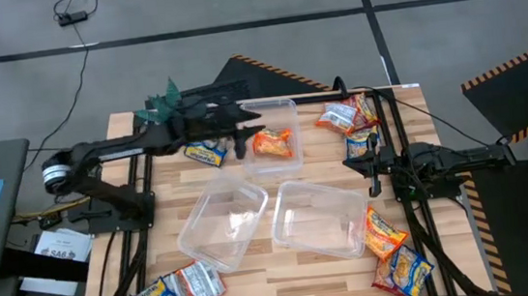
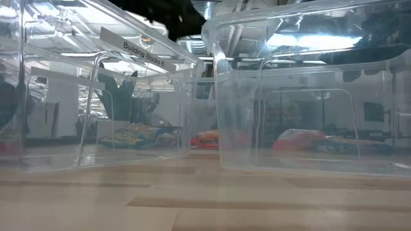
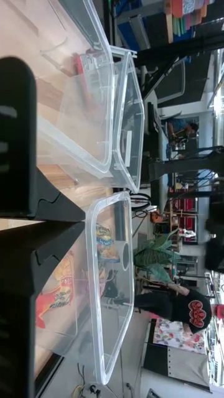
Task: Sort Maruchan noodles
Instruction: Put the orange noodle pack into the top transparent bin
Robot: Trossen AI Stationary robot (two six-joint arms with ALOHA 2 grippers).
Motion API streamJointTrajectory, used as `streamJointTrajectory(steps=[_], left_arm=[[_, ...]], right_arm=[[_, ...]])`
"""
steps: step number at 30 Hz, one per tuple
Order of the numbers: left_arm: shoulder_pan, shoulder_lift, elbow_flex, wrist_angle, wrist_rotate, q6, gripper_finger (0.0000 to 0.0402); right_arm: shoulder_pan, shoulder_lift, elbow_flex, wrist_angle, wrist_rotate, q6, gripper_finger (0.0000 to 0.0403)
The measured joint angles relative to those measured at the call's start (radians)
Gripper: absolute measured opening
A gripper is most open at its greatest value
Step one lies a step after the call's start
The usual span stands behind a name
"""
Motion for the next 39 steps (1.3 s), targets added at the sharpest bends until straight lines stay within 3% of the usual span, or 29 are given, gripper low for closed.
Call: streamJointTrajectory(steps=[7, 12, 22, 25, 30, 35, 39], left_arm=[[0.000, -0.261, 0.000, -0.317, 0.001, -0.020, 0.0174], [-0.055, -0.381, 0.000, -0.558, -0.006, -0.079, 0.0175], [-0.251, -0.484, -0.002, -0.649, -0.191, -0.095, 0.0174], [-0.309, -0.514, -0.070, -0.565, -0.253, -0.084, 0.0174], [-0.363, -0.586, -0.297, -0.323, -0.296, -0.063, 0.0174], [-0.367, -0.669, -0.489, -0.030, -0.289, -0.036, 0.0174], [-0.367, -0.746, -0.592, 0.135, -0.226, -0.005, 0.0174]], right_arm=[[0.000, 0.000, 0.000, 0.000, 0.000, 0.000, 0.0035], [0.000, 0.000, 0.000, 0.001, 0.000, 0.000, 0.0035], [0.000, 0.000, 0.000, 0.001, 0.000, 0.000, 0.0035], [0.000, 0.000, 0.000, 0.001, 0.000, 0.000, 0.0035], [0.000, 0.000, 0.000, 0.001, 0.000, 0.000, 0.0035], [0.000, 0.000, 0.000, 0.001, 0.000, 0.000, 0.0035], [0.000, 0.000, 0.000, 0.006, 0.000, -0.008, 0.0035]])
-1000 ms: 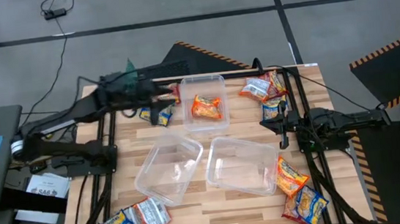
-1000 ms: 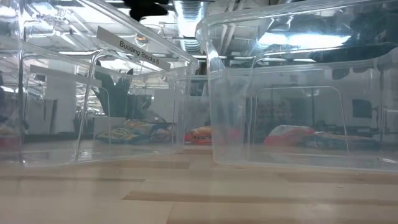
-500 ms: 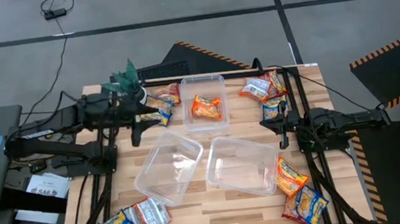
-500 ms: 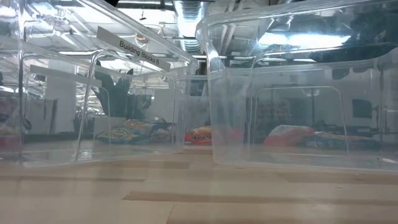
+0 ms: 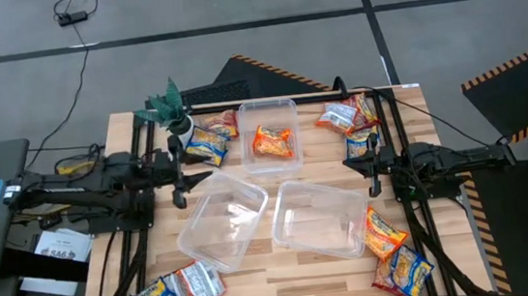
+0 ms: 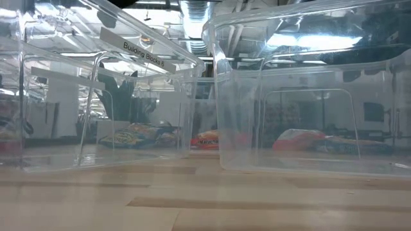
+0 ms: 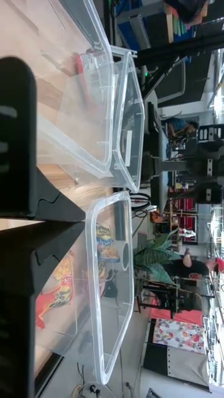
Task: Sort Maruchan noodles
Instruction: Put the orange noodle pack into the top transparent bin
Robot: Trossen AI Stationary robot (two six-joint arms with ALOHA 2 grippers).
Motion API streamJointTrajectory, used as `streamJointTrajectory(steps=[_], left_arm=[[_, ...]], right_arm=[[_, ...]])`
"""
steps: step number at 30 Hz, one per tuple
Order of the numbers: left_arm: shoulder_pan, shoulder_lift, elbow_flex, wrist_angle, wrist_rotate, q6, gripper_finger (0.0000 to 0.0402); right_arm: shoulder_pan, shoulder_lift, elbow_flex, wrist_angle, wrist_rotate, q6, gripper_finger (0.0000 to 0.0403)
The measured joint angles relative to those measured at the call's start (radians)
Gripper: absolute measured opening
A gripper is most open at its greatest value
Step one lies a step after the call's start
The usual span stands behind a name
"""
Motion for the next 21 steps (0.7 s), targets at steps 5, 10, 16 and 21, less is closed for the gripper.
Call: streamJointTrajectory(steps=[5, 10, 16, 21], left_arm=[[0.000, -0.093, -0.066, 0.020, 0.010, 0.001, 0.0174], [0.000, -0.138, -0.078, 0.021, 0.003, 0.012, 0.0174], [0.000, -0.148, -0.078, 0.020, -0.006, 0.012, 0.0175], [0.001, -0.148, -0.078, 0.023, -0.039, 0.024, 0.0174]], right_arm=[[-0.001, 0.001, 0.000, 0.156, 0.000, 0.009, 0.0035], [-0.008, 0.010, -0.001, 0.456, 0.000, 0.039, 0.0035], [-0.057, 0.136, 0.034, 0.480, 0.106, 0.052, 0.0035], [-0.146, 0.298, 0.119, 0.325, 0.252, 0.116, 0.0044]])
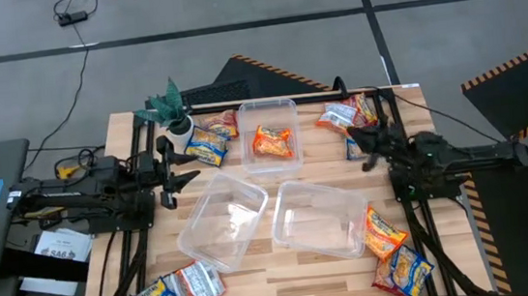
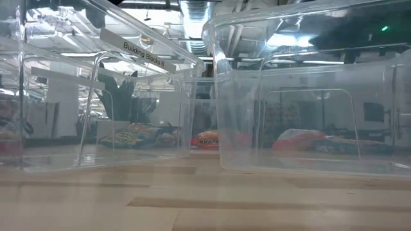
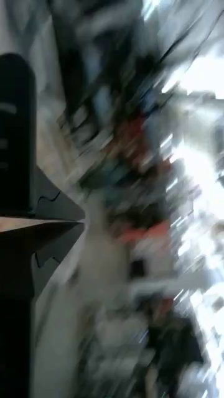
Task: Sort Maruchan noodles
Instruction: Put the orange noodle pack into the top transparent bin
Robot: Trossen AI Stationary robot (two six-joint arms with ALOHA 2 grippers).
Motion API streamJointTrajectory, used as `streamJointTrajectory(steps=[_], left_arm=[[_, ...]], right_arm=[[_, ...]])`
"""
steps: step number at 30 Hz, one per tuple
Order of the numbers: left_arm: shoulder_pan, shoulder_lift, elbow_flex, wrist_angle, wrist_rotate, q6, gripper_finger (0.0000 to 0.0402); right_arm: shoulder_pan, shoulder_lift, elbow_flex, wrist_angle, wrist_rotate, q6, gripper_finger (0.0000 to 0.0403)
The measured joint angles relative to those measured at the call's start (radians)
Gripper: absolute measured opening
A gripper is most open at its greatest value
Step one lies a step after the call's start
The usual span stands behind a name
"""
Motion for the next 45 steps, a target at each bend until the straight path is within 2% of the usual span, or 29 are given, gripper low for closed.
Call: streamJointTrajectory(steps=[5, 11, 16, 20, 33, 38, 45], left_arm=[[0.000, 0.000, 0.000, 0.000, -0.008, 0.007, 0.0174], [0.000, 0.000, 0.000, 0.000, -0.011, 0.026, 0.0175], [0.000, 0.000, 0.000, -0.001, -0.011, 0.026, 0.0174], [0.000, 0.000, 0.000, -0.001, -0.015, 0.026, 0.0175], [0.000, 0.001, 0.000, -0.026, -0.029, 0.024, 0.0174], [0.000, 0.001, 0.000, -0.032, -0.029, 0.016, 0.0175], [0.000, 0.001, 0.000, -0.032, -0.029, 0.015, 0.0174]], right_arm=[[-0.121, 0.185, 0.098, -0.184, 0.085, 0.067, 0.0081], [-0.305, 0.398, 0.165, -0.298, 0.084, 0.209, 0.0182], [-0.449, 0.572, 0.201, -0.352, -0.041, 0.296, 0.0268], [-0.504, 0.705, 0.226, -0.353, -0.071, 0.298, 0.0304], [-0.528, 0.968, 0.321, -0.349, -0.067, 0.259, 0.0315], [-0.528, 1.038, 0.326, -0.342, 0.034, 0.249, 0.0312], [-0.527, 1.098, 0.328, -0.340, 0.087, 0.237, 0.0285]])
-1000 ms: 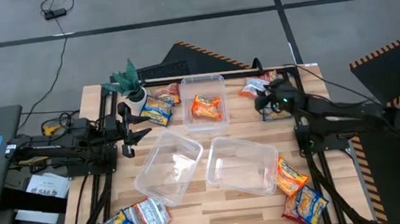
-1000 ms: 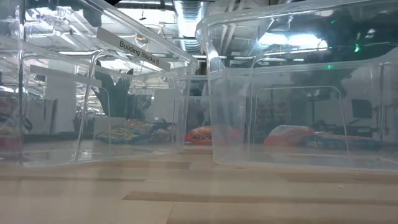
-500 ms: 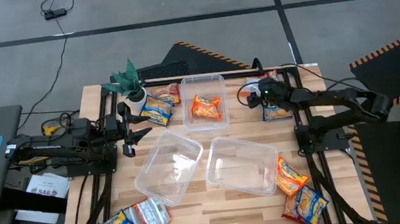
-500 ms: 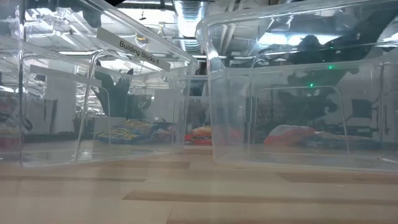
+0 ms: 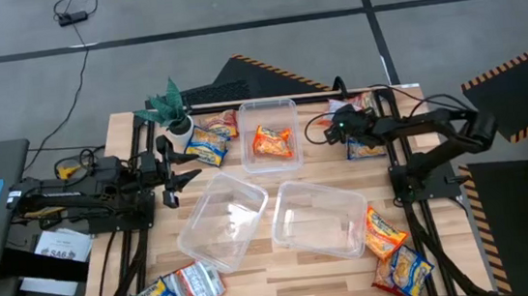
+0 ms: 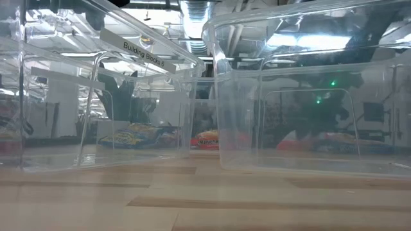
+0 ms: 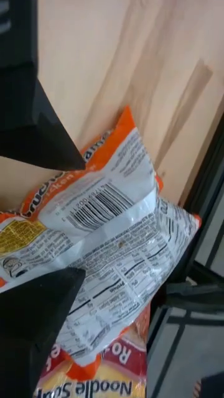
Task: Sort Maruchan noodles
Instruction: Put the orange noodle pack into the top transparent bin
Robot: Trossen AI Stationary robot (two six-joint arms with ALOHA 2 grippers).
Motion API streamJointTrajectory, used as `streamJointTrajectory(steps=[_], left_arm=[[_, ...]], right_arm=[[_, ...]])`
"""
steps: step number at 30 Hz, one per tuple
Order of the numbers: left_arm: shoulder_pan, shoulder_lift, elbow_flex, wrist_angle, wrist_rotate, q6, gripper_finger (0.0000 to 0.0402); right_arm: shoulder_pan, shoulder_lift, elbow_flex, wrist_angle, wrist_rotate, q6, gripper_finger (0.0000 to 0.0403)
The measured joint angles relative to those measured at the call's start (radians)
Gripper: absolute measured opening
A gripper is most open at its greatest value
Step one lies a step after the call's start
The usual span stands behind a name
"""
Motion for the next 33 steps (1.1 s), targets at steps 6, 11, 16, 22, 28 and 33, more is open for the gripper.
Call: streamJointTrajectory(steps=[6, 11, 16, 22, 28, 33], left_arm=[[0.000, 0.000, 0.000, 0.000, 0.000, 0.000, 0.0174], [0.000, 0.000, 0.000, 0.000, 0.000, 0.000, 0.0175], [0.000, 0.000, 0.000, 0.000, 0.000, 0.000, 0.0174], [0.000, 0.000, 0.000, 0.000, 0.000, 0.003, 0.0175], [0.000, 0.000, 0.000, 0.000, -0.002, 0.007, 0.0174], [0.000, 0.000, 0.000, 0.001, -0.004, 0.007, 0.0174]], right_arm=[[0.000, 0.042, 0.000, -0.007, 0.053, 0.001, 0.0171], [0.013, 0.043, 0.000, -0.007, 0.050, -0.010, 0.0022], [0.046, -0.038, -0.006, -0.037, 0.019, -0.011, 0.0009], [0.085, -0.214, 0.024, -0.117, 0.012, -0.011, 0.0006], [0.154, -0.374, 0.101, -0.131, 0.018, -0.033, 0.0006], [0.227, -0.421, 0.152, -0.015, -0.006, -0.038, 0.0006]])
